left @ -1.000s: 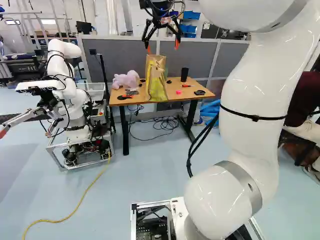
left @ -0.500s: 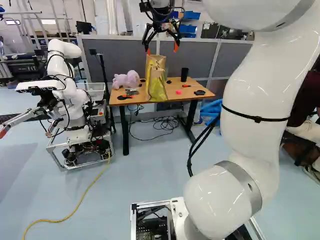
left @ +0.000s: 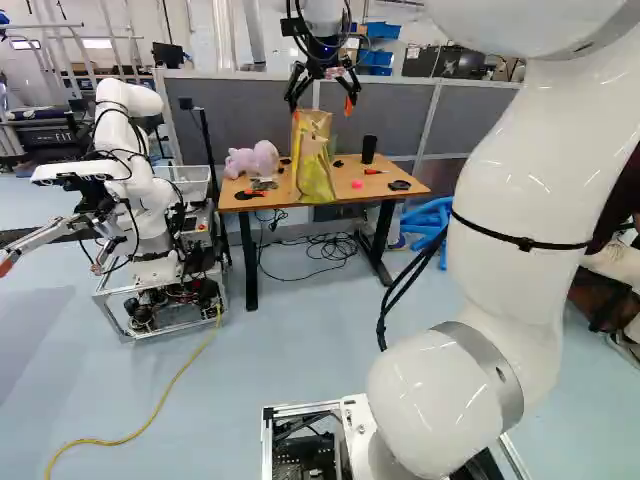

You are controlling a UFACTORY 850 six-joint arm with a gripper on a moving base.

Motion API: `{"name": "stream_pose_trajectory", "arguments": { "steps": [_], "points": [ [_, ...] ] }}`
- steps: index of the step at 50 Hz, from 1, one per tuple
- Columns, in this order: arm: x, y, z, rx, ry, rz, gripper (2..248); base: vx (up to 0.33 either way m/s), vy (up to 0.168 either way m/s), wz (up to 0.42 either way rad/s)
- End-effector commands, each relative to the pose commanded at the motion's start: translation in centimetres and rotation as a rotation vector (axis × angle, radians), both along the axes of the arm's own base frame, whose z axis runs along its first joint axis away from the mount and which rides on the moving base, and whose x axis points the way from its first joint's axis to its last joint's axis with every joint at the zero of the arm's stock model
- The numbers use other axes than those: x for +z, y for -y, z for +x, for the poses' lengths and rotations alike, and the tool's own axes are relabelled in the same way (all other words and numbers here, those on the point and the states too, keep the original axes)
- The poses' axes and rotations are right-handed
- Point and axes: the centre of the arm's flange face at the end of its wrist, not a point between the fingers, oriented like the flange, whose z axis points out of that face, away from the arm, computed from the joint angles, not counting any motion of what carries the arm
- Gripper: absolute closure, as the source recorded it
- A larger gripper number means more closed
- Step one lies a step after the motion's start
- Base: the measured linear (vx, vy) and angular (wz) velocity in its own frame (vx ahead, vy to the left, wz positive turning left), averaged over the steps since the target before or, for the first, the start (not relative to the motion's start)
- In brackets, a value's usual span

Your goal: Pick up the bag on the ground and place it on the table

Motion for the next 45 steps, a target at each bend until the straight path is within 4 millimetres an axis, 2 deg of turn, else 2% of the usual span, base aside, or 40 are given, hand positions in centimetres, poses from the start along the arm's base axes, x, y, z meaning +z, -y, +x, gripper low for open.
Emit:
{"name": "stream_pose_trajectory", "arguments": {
  "steps": [23, 45],
  "points": [
    [-4.8, 1.1, -0.4, 0.044, 0.075, 0.043, 3, 0.000, 0.000, 0.000],
    [-10.8, 2.7, -1.8, 0.082, 0.173, 0.092, 3, 0.000, 0.000, 0.000]
  ]
}}
